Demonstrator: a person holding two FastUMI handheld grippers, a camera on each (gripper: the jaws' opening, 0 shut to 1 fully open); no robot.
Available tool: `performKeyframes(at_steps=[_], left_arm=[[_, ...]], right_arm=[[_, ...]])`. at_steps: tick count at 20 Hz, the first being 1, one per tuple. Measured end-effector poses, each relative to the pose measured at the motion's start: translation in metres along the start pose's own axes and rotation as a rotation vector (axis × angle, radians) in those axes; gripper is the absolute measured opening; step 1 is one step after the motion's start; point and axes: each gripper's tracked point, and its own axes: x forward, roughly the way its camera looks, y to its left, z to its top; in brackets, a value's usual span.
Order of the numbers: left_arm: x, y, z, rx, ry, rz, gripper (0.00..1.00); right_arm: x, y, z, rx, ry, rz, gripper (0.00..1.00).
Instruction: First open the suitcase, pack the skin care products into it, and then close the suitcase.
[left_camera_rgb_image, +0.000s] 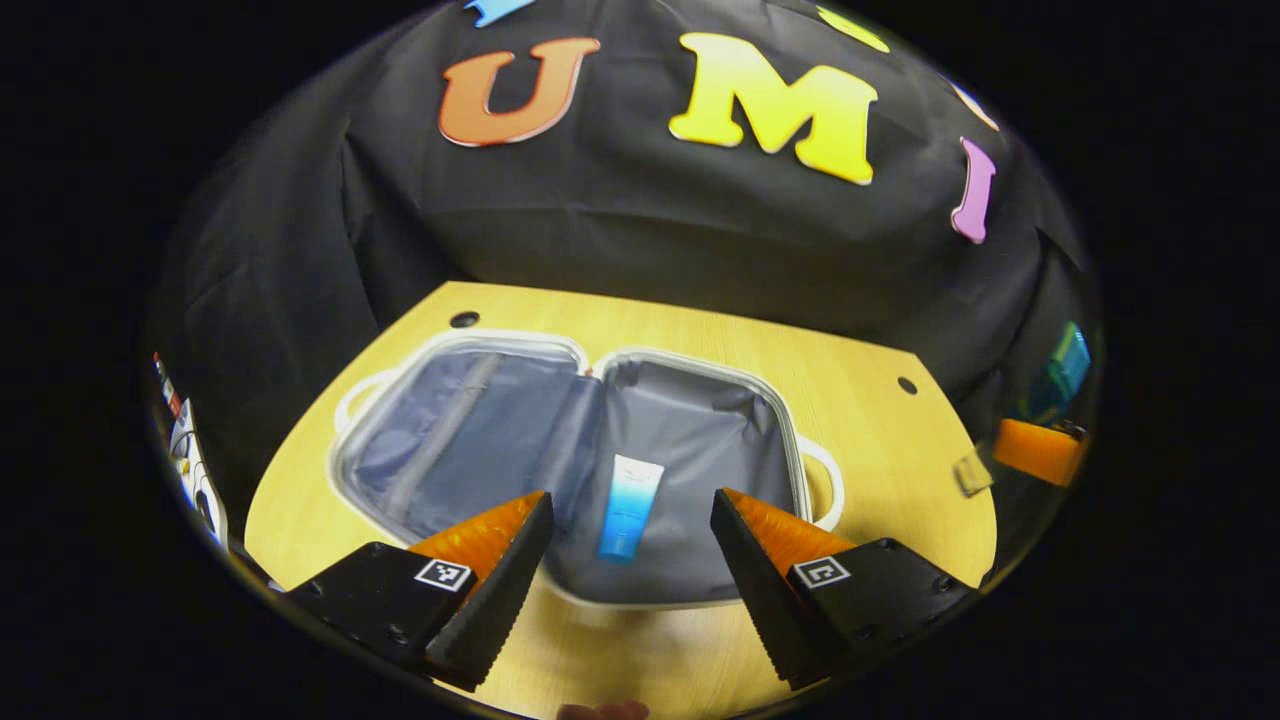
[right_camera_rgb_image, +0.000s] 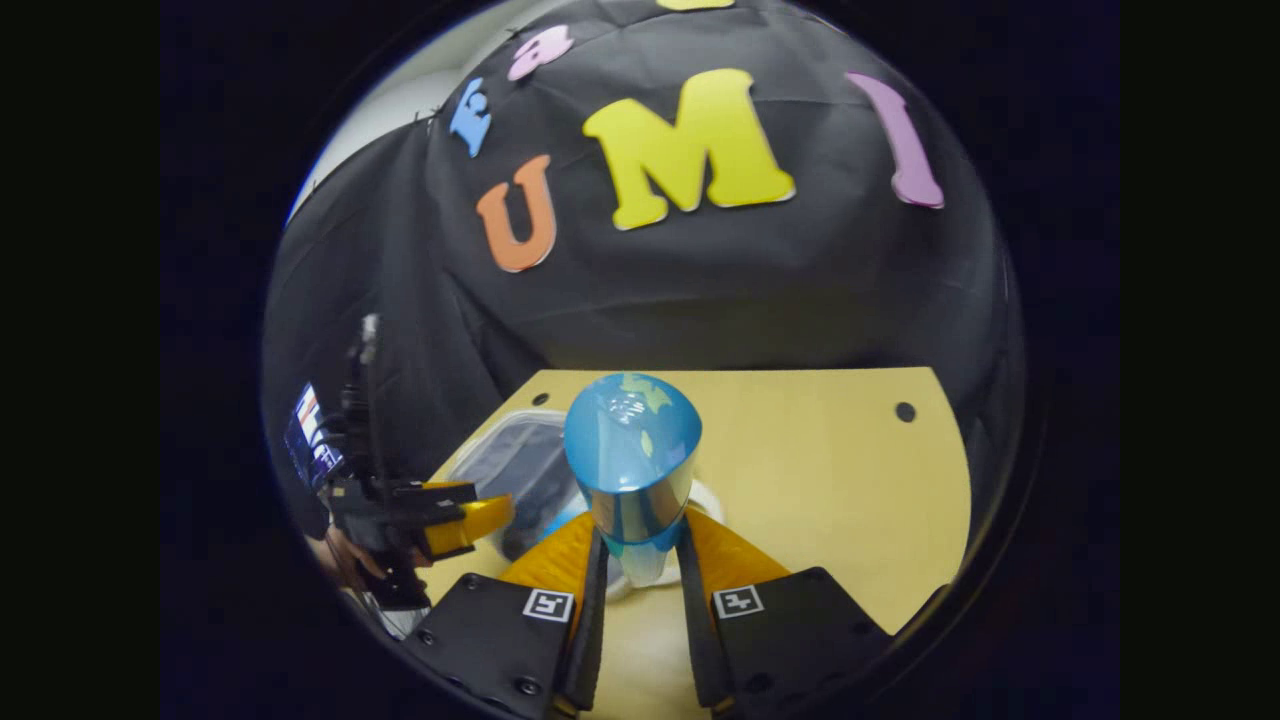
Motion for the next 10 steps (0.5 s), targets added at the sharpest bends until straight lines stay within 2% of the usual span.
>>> performKeyframes(at_steps=[4, 7, 10], left_arm=[[-0.045, 0.056, -0.015, -0.019, -0.033, 0.039, 1.0], [-0.064, 0.096, -0.041, -0.067, -0.011, 0.059, 0.99], [-0.079, 0.121, -0.053, -0.154, -0.017, 0.054, 1.0]], right_arm=[[0.074, 0.051, -0.029, -0.015, 0.114, 0.024, 0.34], [0.124, 0.07, -0.079, 0.028, 0.254, -0.003, 0.34], [0.15, 0.074, -0.116, 0.081, 0.351, -0.05, 0.34]])
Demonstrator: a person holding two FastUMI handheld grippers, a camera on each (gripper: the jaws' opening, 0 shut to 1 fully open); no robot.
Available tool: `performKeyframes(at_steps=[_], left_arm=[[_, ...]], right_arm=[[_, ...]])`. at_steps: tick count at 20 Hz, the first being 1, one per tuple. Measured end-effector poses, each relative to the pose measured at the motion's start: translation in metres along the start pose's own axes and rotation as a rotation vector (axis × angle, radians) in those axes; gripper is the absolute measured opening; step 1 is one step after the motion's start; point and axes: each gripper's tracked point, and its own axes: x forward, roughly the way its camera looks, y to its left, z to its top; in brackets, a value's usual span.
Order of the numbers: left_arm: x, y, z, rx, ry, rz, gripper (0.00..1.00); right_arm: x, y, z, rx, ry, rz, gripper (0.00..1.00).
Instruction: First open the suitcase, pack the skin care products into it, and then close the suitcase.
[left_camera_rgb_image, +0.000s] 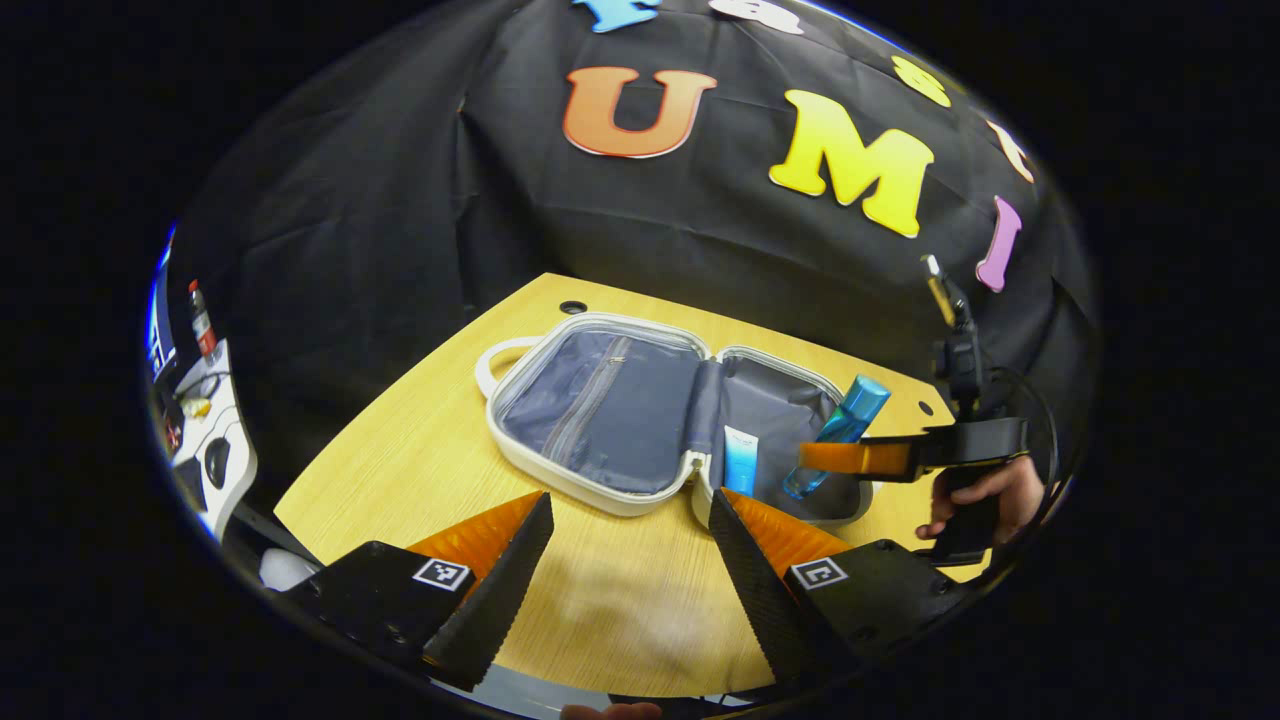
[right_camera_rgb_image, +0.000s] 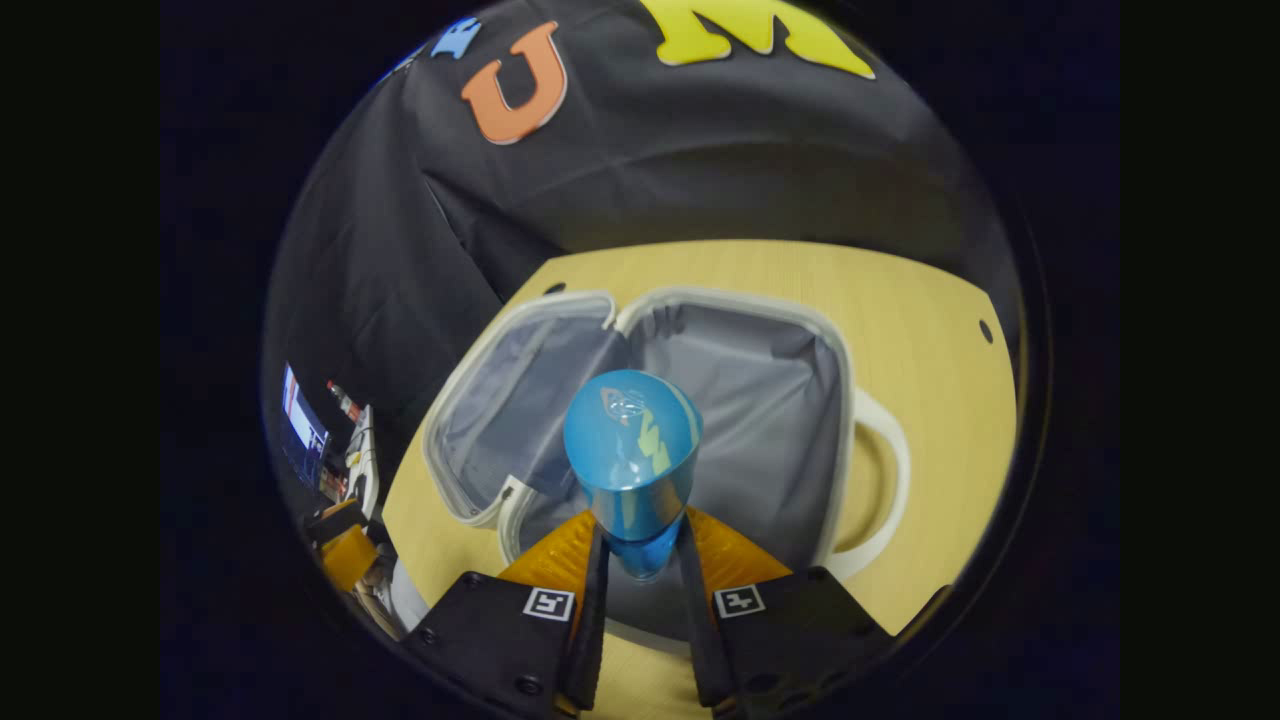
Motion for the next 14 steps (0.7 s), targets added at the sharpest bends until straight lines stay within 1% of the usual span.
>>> performKeyframes(at_steps=[2, 3, 6, 8, 10, 12, 14], left_arm=[[-0.006, 0.016, 0.002, -0.034, -0.011, 0.012, 1.0], [-0.007, 0.024, 0.002, -0.039, -0.015, 0.019, 1.0], [-0.006, 0.035, 0.006, -0.054, -0.022, 0.014, 0.99], [-0.004, 0.037, 0.01, -0.064, -0.028, 0.008, 0.99], [-0.004, 0.037, 0.013, -0.062, -0.037, 0.007, 0.99], [-0.005, 0.035, 0.019, -0.057, -0.047, -0.002, 0.99], [-0.005, 0.034, 0.022, -0.05, -0.059, -0.01, 0.99]], right_arm=[[0.012, -0.005, -0.011, 0.043, 0.047, -0.027, 0.34], [0.014, -0.005, -0.012, 0.07, 0.059, -0.028, 0.34], [0.026, -0.013, -0.006, 0.065, 0.049, -0.061, 0.34], [0.028, -0.014, 0.001, 0.096, 0.047, -0.073, 0.34], [0.037, -0.017, 0.003, 0.121, 0.056, -0.098, 0.31], [0.046, -0.02, 0.002, 0.144, 0.072, -0.127, 0.34], [0.053, -0.024, 0.002, 0.176, 0.085, -0.15, 0.34]])
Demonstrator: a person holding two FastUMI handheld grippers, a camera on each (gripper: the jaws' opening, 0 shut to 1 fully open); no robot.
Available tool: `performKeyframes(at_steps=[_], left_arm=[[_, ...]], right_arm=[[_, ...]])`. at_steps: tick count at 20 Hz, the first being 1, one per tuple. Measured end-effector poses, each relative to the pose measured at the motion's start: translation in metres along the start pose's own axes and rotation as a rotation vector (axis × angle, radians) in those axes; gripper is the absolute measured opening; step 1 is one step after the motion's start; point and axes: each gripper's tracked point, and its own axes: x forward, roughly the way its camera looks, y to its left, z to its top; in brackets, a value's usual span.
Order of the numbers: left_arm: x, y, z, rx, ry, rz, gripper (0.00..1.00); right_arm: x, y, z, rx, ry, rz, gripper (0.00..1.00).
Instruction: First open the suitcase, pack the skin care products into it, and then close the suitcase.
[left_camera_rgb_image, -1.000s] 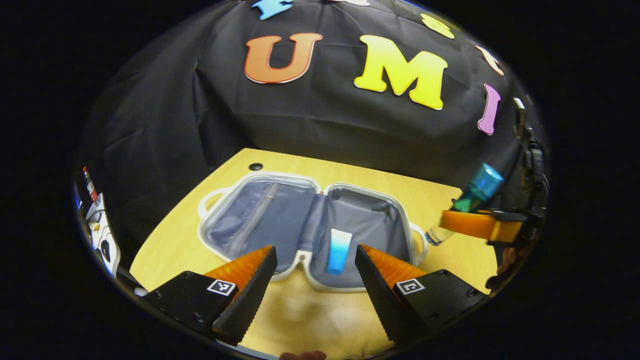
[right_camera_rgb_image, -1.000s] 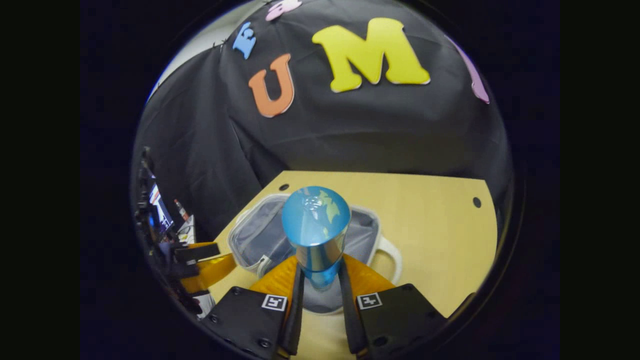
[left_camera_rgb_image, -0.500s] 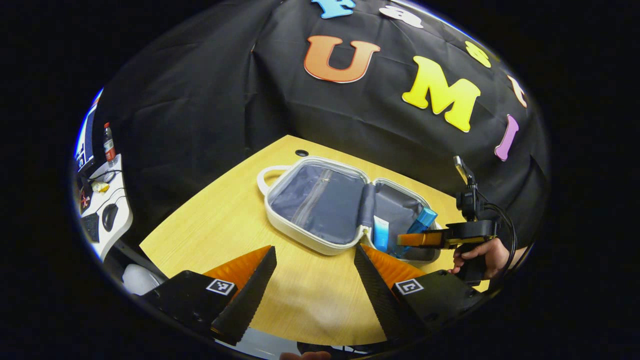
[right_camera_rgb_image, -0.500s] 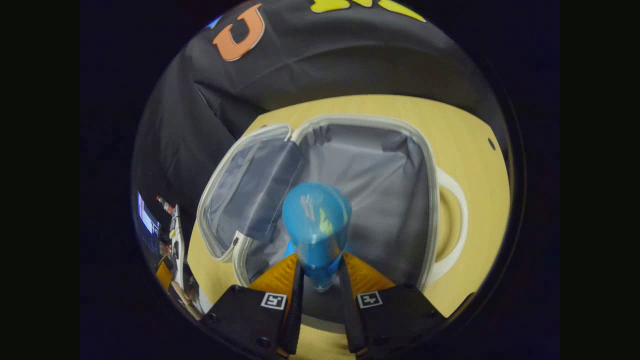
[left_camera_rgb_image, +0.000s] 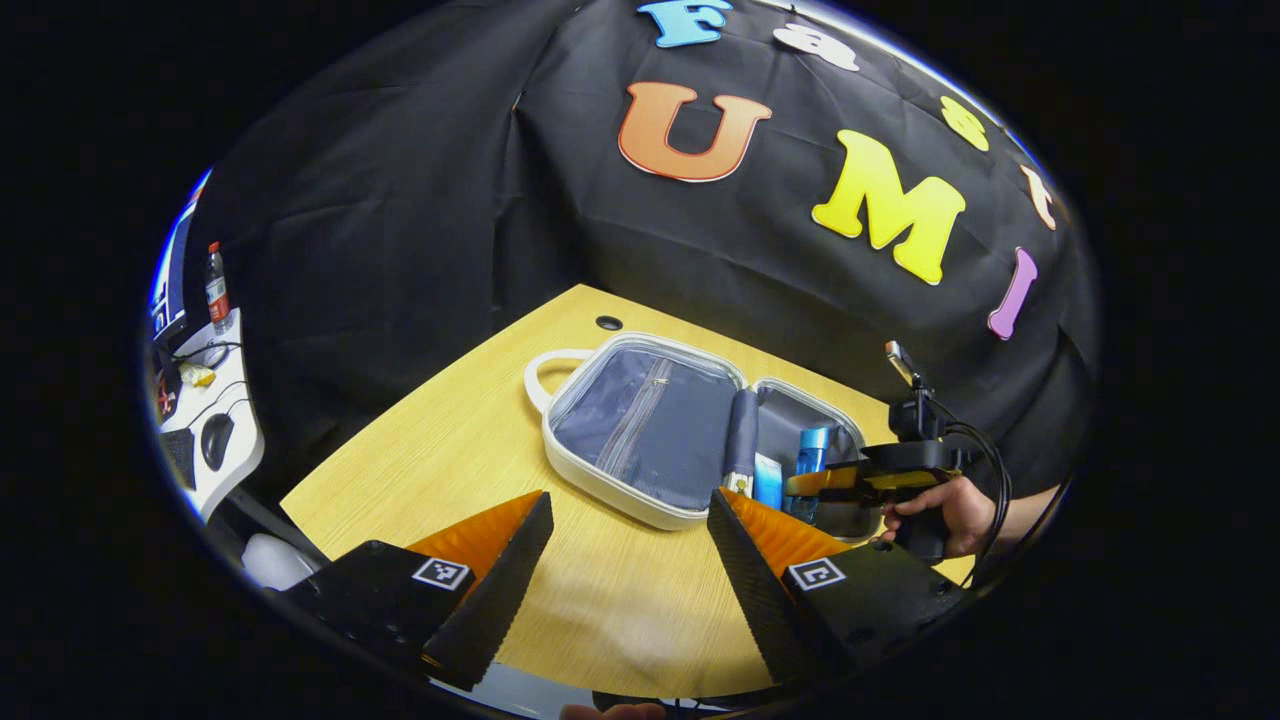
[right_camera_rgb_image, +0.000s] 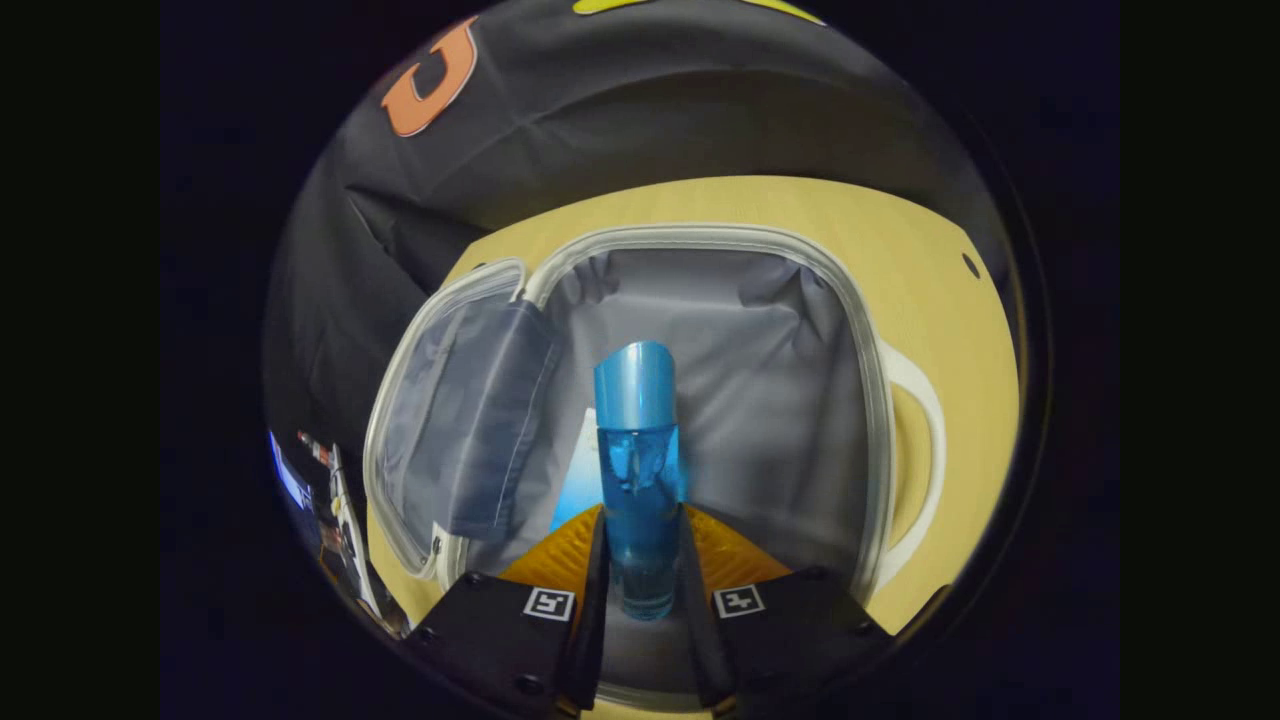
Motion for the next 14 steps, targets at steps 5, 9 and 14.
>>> performKeyframes(at_steps=[5, 9, 14], left_arm=[[0.0, -0.002, 0.002, 0.003, -0.009, -0.004, 0.99], [0.003, -0.005, 0.003, 0.001, -0.009, -0.008, 0.99], [0.005, -0.011, 0.015, 0.029, -0.032, -0.02, 0.99]], right_arm=[[0.005, -0.005, 0.0, 0.002, 0.018, -0.049, 0.31], [0.007, -0.002, -0.002, -0.043, 0.018, -0.075, 0.34], [-0.006, 0.0, -0.004, -0.055, 0.007, -0.065, 0.41]])
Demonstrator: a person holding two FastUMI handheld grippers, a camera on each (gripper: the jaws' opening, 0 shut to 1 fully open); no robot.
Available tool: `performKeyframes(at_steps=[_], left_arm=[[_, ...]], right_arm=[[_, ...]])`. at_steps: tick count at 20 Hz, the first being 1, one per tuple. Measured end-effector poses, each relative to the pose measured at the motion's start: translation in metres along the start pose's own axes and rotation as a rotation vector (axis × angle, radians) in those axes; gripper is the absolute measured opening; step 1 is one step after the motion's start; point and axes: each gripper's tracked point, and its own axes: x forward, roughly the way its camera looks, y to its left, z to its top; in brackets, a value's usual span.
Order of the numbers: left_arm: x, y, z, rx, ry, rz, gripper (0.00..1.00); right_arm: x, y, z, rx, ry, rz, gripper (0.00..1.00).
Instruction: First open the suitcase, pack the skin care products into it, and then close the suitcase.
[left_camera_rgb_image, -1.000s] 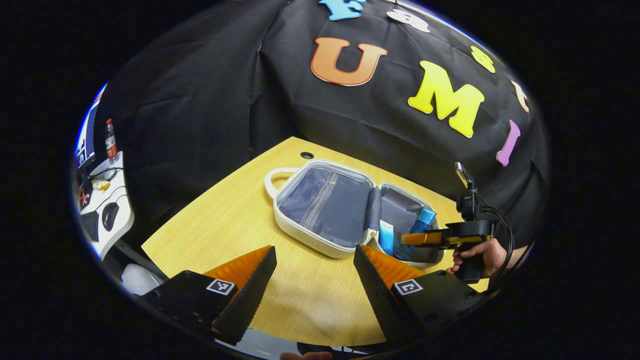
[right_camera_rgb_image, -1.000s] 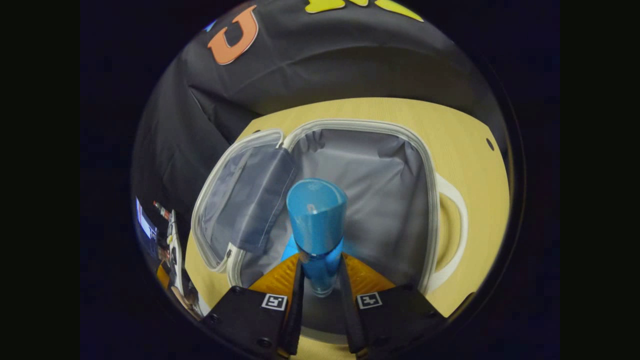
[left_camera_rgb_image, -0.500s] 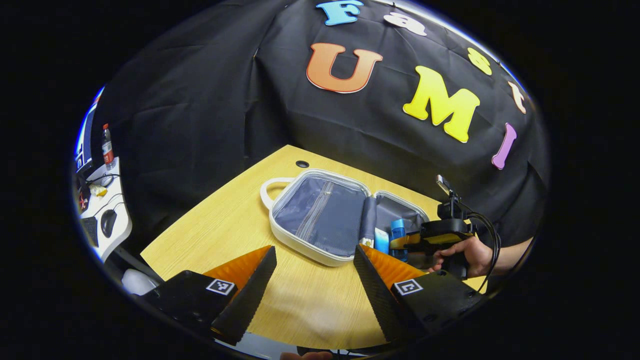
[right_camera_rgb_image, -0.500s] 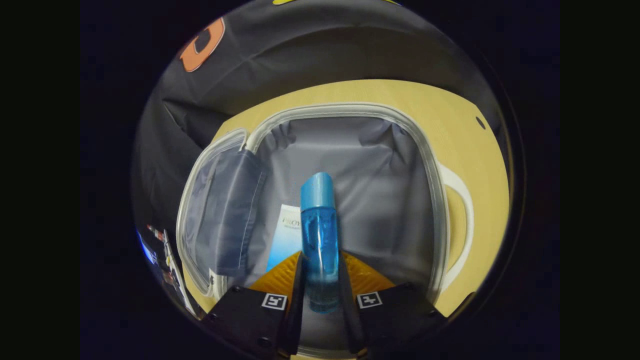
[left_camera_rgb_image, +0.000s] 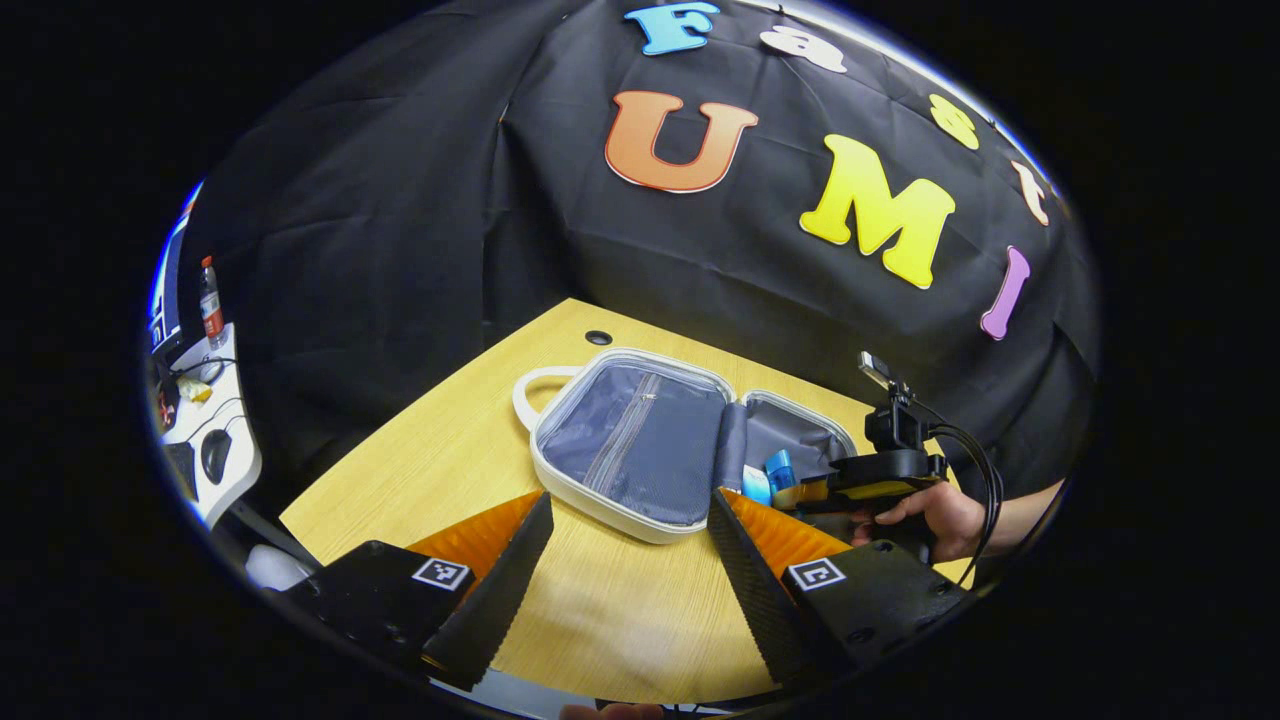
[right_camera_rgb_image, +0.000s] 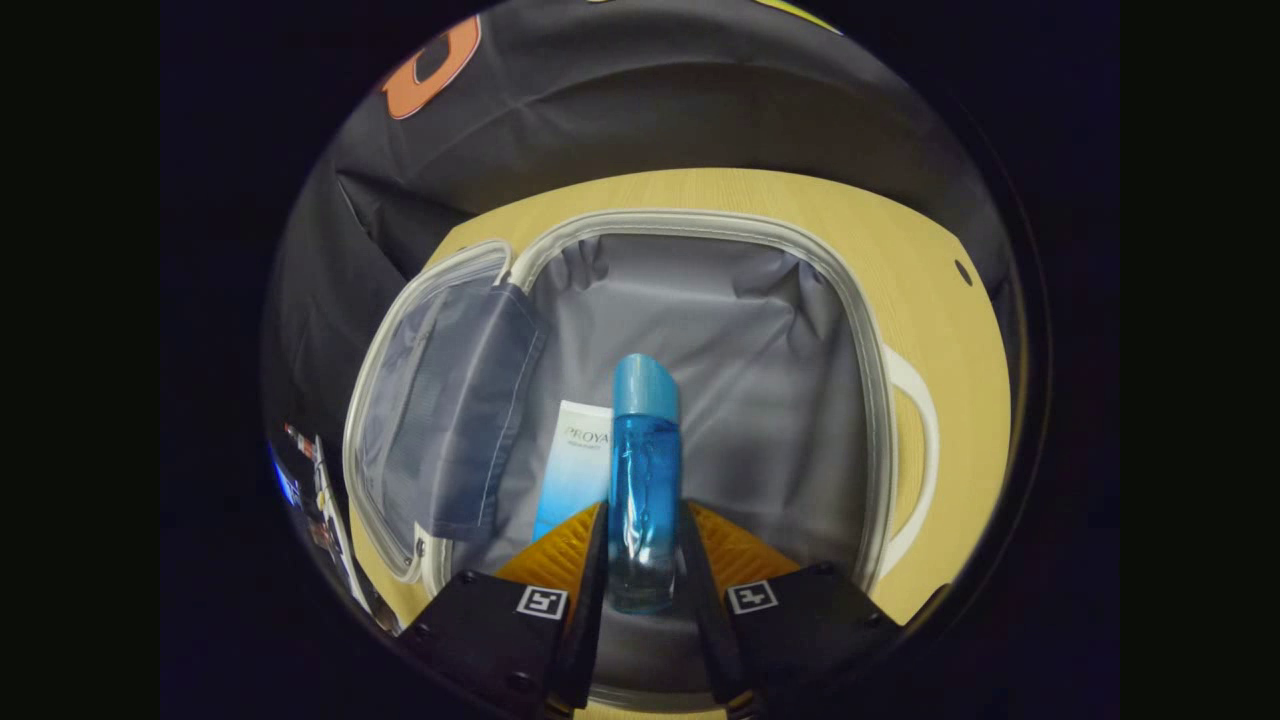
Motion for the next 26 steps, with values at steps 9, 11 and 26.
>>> performKeyframes(at_steps=[9, 11, 26], left_arm=[[0.02, 0.0, 0.02, 0.1, -0.017, -0.014, 0.99], [0.027, 0.0, 0.023, 0.106, -0.012, -0.023, 0.99], [0.153, 0.14, 0.039, 0.133, 0.103, 0.038, 0.99]], right_arm=[[-0.087, -0.015, 0.033, -0.148, -0.306, -0.039, 0.71], [-0.116, -0.017, 0.034, -0.186, -0.378, -0.042, 0.73], [-0.216, -0.058, 0.017, -0.211, -0.53, -0.091, 0.7]])
